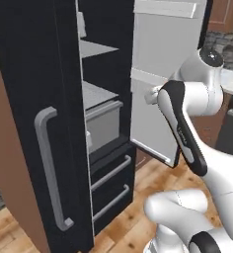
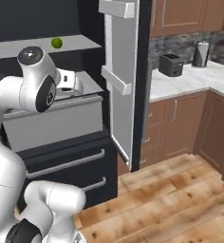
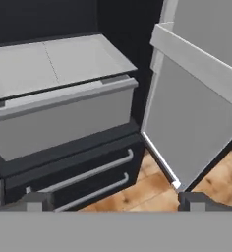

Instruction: Grab the lemon and lime from the fridge, place them in the blender, close the lid, and turn on the blender to create a marinade.

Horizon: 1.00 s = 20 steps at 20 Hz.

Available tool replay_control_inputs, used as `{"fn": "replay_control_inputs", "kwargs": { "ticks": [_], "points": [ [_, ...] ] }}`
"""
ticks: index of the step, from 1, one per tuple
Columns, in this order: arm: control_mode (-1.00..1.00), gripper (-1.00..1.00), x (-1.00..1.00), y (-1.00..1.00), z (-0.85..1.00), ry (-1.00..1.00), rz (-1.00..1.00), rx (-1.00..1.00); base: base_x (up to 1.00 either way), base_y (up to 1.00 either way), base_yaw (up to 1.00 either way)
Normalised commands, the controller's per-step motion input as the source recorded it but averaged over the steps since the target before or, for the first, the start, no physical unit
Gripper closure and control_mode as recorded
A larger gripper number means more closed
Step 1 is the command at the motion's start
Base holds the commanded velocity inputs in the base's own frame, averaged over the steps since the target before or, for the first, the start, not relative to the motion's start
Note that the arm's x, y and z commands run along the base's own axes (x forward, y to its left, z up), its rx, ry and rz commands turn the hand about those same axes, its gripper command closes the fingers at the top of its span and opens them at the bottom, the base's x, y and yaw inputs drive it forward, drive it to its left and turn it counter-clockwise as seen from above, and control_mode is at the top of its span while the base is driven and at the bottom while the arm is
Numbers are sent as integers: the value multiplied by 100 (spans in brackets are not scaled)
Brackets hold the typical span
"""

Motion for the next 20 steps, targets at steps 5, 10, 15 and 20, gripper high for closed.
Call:
{"fn": "replay_control_inputs", "kwargs": {
  "ticks": [5, 10, 15, 20],
  "points": [
    [100, -100, 0, 0, 0, 0, 0, 0, 49, -18, 59],
    [100, -100, 0, 0, 0, 0, 0, 0, 57, -8, 50],
    [100, -100, 0, 0, 0, 0, 0, 0, 74, -21, 39],
    [100, -100, 0, 0, 0, 0, 0, 0, 71, -35, 28]
  ]
}}
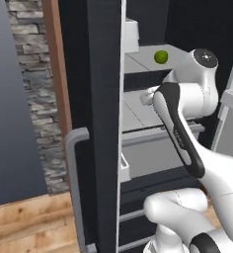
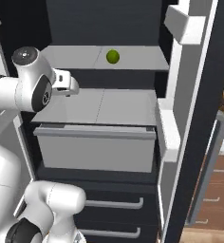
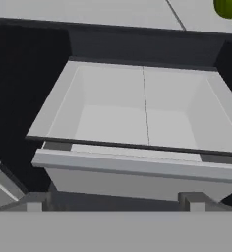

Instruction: Grab the lemon and lime from the fridge, place them in the blender, close the lid, and turn on the blender to create a marinade.

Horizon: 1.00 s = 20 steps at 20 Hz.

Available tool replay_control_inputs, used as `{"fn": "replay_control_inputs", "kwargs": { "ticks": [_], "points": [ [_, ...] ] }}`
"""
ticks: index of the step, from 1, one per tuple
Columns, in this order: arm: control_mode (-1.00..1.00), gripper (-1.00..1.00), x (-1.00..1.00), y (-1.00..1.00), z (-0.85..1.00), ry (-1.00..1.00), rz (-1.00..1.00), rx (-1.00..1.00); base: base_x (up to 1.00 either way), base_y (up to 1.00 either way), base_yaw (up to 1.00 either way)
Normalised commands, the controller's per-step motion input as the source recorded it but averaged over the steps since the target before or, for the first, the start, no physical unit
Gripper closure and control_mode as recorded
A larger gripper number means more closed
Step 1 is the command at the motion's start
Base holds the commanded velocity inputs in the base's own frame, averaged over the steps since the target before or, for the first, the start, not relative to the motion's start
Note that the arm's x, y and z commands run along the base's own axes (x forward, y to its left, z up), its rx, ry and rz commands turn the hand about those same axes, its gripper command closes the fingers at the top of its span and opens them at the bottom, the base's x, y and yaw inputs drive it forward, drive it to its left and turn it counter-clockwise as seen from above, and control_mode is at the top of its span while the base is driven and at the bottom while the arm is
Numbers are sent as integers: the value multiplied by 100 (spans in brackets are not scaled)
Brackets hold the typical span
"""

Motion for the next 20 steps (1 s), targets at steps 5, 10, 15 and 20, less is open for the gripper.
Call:
{"fn": "replay_control_inputs", "kwargs": {
  "ticks": [5, 10, 15, 20],
  "points": [
    [100, -100, 0, 0, 0, 0, 0, 0, 39, -46, 17],
    [100, -100, 0, 0, 0, 0, 0, 0, 3, -42, 2],
    [-100, -100, 3, -8, 11, -26, -2, 0, 0, 0, 0],
    [-100, -100, 16, 0, 40, -22, -7, 0, 0, 0, 0]
  ]
}}
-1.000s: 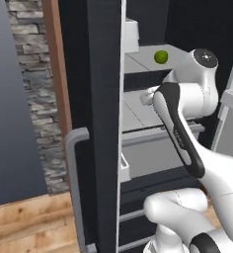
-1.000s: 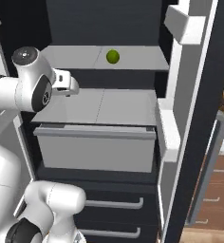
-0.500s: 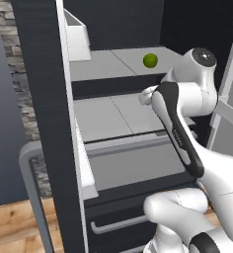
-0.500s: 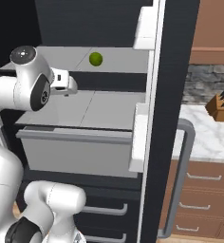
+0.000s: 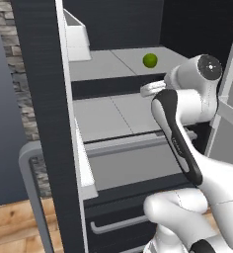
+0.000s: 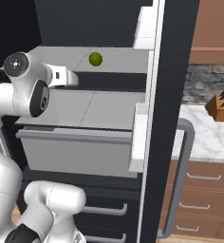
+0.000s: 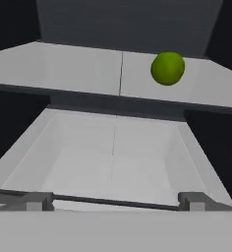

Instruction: Grab the lemon and lime from the fridge, place them in the blender, close the lid, and turn on the blender to create a marinade.

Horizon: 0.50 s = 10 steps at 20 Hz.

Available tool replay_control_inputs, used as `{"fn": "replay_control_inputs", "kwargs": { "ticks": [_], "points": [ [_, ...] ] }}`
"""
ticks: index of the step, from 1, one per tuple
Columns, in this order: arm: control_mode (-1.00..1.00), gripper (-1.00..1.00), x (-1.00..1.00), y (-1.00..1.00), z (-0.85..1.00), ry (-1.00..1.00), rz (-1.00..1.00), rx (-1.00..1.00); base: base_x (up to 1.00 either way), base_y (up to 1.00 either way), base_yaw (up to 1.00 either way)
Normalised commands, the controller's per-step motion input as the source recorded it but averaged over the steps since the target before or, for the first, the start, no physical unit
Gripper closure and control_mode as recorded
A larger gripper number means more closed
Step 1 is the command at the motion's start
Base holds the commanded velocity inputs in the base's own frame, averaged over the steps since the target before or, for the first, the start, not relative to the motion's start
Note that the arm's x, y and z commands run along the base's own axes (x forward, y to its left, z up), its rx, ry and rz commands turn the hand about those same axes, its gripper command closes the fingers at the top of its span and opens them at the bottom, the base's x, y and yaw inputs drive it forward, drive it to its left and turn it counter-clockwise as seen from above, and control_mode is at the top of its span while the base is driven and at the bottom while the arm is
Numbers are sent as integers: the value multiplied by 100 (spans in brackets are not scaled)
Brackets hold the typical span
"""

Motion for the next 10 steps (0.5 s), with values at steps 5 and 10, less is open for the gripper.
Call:
{"fn": "replay_control_inputs", "kwargs": {
  "ticks": [5, 10],
  "points": [
    [-100, -100, 22, 0, 74, 7, -13, 0, 0, 0, 0],
    [-100, -100, 31, -19, 50, 16, -15, 0, 0, 0, 0]
  ]
}}
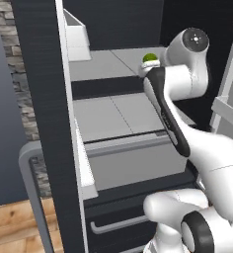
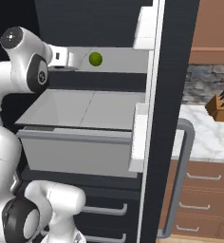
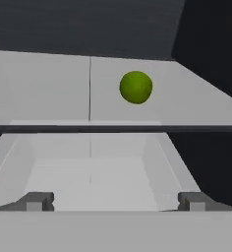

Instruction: Grab the lemon and lime from the fridge, place them in the blender, close the lid, and turn on the blender to create a marinade.

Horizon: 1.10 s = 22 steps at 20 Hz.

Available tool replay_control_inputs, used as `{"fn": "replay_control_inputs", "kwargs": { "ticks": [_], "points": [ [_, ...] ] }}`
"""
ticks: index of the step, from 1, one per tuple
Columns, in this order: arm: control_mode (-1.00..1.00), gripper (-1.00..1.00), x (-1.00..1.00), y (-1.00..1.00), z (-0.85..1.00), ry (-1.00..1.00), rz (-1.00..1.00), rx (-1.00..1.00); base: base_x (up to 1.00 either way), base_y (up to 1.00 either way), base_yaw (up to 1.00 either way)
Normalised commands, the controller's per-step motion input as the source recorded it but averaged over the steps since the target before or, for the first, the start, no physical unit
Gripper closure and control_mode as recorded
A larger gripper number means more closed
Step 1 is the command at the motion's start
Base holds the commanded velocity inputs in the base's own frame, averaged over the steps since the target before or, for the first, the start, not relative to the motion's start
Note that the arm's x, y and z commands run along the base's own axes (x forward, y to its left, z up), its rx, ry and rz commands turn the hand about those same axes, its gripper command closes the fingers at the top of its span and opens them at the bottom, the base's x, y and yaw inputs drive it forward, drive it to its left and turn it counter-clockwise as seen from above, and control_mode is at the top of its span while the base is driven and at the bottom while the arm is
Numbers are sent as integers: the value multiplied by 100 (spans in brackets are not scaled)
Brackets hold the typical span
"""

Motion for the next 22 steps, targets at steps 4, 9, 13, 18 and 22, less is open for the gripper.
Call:
{"fn": "replay_control_inputs", "kwargs": {
  "ticks": [4, 9, 13, 18, 22],
  "points": [
    [-100, -100, 38, -26, 5, 8, -13, 3, 0, 0, 0],
    [-100, -100, 26, -23, -3, 0, -8, 6, 0, 0, 0],
    [-100, -100, 31, -19, -27, 0, -1, 7, 0, 0, 0],
    [-100, -100, 48, -13, -28, 0, 0, 8, 0, 0, 0],
    [-100, -100, 60, -10, -20, 0, 0, 7, 0, 0, 0]
  ]
}}
